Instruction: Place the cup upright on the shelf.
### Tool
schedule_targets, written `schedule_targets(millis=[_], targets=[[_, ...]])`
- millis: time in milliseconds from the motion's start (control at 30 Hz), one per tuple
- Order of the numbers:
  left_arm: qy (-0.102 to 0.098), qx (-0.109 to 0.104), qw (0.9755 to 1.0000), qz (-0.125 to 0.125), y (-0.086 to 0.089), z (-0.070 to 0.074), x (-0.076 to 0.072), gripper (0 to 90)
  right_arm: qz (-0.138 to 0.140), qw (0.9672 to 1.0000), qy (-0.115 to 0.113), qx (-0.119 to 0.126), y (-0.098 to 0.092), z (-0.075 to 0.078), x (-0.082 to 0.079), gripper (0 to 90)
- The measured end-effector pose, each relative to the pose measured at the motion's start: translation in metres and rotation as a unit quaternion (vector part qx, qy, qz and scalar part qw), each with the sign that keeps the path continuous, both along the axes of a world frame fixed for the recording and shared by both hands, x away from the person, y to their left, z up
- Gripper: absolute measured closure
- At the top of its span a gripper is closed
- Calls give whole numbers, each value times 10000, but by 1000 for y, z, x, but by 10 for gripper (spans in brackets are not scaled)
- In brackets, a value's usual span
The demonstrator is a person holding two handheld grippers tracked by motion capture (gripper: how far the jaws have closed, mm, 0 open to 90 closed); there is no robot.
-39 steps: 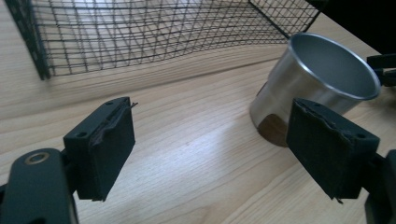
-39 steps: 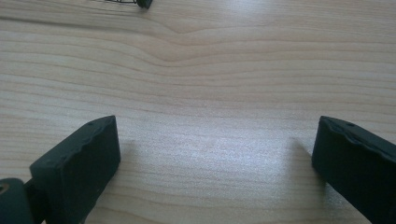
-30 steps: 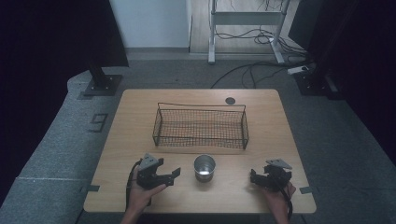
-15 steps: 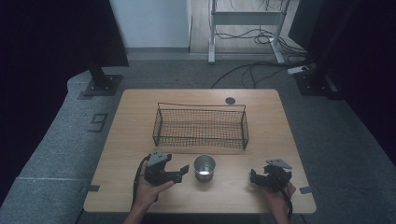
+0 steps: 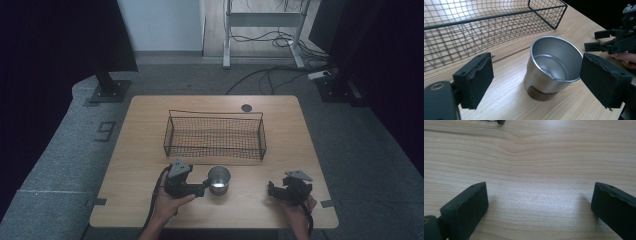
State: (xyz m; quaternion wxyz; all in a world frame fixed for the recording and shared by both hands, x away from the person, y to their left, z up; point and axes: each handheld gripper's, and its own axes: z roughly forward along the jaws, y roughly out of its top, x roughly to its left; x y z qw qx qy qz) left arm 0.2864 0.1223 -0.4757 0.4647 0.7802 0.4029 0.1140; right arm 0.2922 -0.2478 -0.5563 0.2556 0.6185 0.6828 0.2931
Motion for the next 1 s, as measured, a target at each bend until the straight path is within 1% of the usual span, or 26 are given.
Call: schedule_targets(millis=[167,333,433,767,933,1000], targets=[[0,36,10000,-67,-10,-4,1,102,1,10000,-1,1,0,0,0,9],[-30,79,9999,-62,-17,-9,4,83,4,10000,-3,-3,0,0,0,10],[-10,102,9999,-62,-22,-12,6,74,2,10000,-1,-1,0,0,0,10],[64,160,9993,-319,-39,-19,5,59,3,10000,-2,-2,0,0,0,10],[71,264,9990,-351,-47,-21,8,53,-2,10000,0,2,0,0,0,10],[80,257,9990,-351,-49,-23,10,53,1,10000,-2,0,0,0,0,10]])
